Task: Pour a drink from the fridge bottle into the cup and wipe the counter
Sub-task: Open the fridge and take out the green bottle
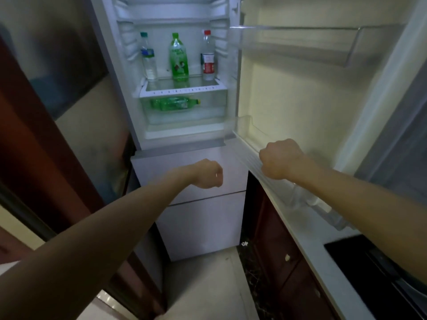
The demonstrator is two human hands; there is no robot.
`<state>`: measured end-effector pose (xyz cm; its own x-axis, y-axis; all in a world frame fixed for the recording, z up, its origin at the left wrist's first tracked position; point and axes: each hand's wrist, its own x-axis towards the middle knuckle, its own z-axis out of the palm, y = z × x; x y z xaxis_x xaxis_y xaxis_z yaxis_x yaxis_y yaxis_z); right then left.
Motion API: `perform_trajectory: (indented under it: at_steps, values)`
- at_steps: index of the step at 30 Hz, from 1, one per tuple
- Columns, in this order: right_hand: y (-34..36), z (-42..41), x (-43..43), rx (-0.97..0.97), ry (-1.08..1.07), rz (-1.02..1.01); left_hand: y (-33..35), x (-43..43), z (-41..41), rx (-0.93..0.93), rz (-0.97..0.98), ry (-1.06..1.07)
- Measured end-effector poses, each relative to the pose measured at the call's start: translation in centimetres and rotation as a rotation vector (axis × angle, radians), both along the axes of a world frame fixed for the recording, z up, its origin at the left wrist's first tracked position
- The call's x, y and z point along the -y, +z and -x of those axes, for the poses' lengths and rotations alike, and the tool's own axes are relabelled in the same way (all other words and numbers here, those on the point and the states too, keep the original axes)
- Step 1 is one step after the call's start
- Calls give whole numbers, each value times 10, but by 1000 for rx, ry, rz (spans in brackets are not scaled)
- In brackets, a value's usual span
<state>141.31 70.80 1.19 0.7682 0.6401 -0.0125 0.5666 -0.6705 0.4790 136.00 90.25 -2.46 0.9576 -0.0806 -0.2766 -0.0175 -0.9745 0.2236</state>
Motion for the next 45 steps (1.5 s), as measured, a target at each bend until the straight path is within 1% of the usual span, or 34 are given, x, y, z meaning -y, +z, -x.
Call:
perform_trajectory:
  at_steps: [5,9,11,18,24,25,27,29,32,35,38,42,45]
  values:
    - [6,-33,-28,0,75,-89,18,-14,-24,45,-31,71]
    - [-1,-53,-50,-55,185,-138,19,-33,-35,63,-86,133]
    - [-7,-58,-60,-93,221,-150,20,-43,-36,42,-98,163]
    - [-26,-80,-102,-229,239,-83,20,-83,-51,-20,-162,209]
    - [-28,-114,-150,-239,235,-44,18,-138,-84,-33,-167,212]
    - [-27,-121,-160,-241,220,-38,16,-150,-93,-24,-163,211]
    - [-19,-156,-211,-239,166,-57,24,-203,-134,28,-170,191]
    - [-3,-178,-242,-240,133,-85,37,-235,-161,83,-173,197]
    - [-1,-186,-246,-236,137,-117,43,-234,-170,158,-152,186]
    - [0,-197,-250,-255,114,-142,43,-230,-183,176,-129,172]
    - [16,-225,-281,-232,84,-198,52,-257,-212,206,-123,165]
    - [24,-252,-315,-255,60,-243,53,-290,-240,216,-117,163]
    - [33,-273,-333,-228,66,-280,66,-302,-258,332,-67,203]
